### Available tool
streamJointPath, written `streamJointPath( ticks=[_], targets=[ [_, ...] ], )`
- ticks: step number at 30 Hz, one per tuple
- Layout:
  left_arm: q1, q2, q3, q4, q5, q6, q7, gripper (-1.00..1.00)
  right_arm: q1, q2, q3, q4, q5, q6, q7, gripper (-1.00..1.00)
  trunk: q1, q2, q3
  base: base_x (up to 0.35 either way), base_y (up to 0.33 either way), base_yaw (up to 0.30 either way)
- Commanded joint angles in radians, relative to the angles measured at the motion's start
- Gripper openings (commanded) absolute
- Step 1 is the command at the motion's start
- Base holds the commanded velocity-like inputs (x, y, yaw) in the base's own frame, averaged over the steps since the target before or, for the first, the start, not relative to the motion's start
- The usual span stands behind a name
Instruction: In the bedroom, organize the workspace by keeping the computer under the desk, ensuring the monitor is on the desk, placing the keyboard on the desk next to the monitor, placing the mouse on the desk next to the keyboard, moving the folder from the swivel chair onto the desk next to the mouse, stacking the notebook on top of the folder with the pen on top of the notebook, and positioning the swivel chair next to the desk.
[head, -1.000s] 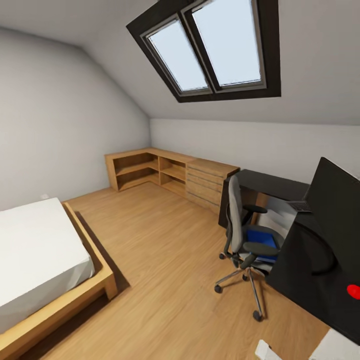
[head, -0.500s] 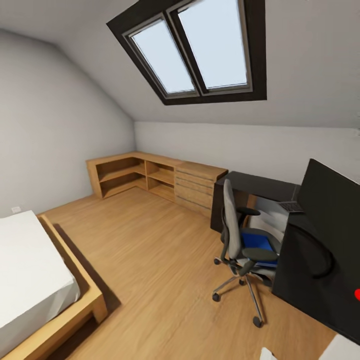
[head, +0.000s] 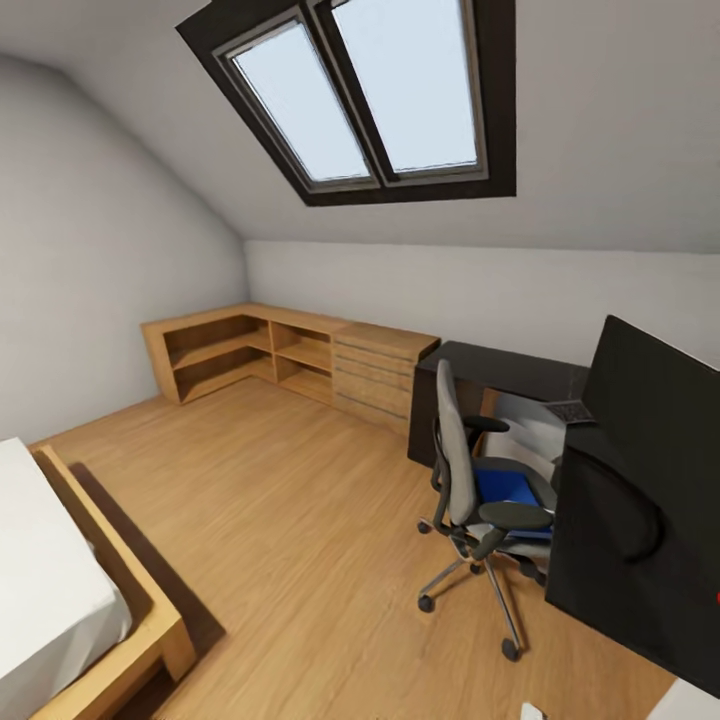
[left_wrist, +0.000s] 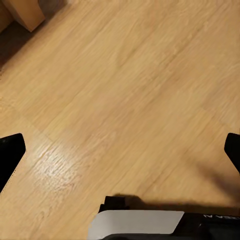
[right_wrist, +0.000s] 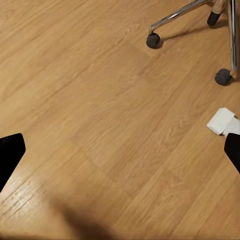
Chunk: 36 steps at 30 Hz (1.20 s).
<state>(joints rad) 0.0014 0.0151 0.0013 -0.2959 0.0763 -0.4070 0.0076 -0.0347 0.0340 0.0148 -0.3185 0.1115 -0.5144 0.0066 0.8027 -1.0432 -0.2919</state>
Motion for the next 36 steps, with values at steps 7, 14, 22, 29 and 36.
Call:
streamJointPath(
  ticks=[7,14,22,29,36],
  targets=[
    [0.000,-0.001,-0.004,-0.002,0.006,-0.055,-0.001,1.00,-0.001,0.000,-0.002,0.002,0.007,-0.003,0.000,1.00,0.000,-0.001,-0.012,-0.062,0.267,-0.010],
    [0.000,0.000,-0.007,0.000,0.005,-0.059,-0.004,1.00,0.000,0.000,-0.002,0.002,0.003,-0.006,-0.003,1.00,0.000,-0.001,-0.020,0.176,0.283,-0.147],
    [0.000,0.000,-0.006,0.001,0.006,-0.056,-0.003,1.00,-0.001,-0.002,-0.004,0.003,0.000,-0.010,-0.004,1.00,0.000,-0.001,-0.019,0.088,0.073,-0.281],
    [0.000,0.000,-0.006,0.001,0.006,-0.056,-0.003,1.00,-0.001,-0.002,-0.004,0.003,0.001,-0.010,-0.004,1.00,0.000,-0.001,-0.017,0.002,0.002,-0.295],
    [0.000,0.000,-0.006,0.001,0.007,-0.058,-0.002,1.00,0.000,0.002,-0.004,0.002,0.001,-0.011,-0.005,1.00,0.000,-0.001,-0.016,0.000,0.000,-0.141]
  ],
)
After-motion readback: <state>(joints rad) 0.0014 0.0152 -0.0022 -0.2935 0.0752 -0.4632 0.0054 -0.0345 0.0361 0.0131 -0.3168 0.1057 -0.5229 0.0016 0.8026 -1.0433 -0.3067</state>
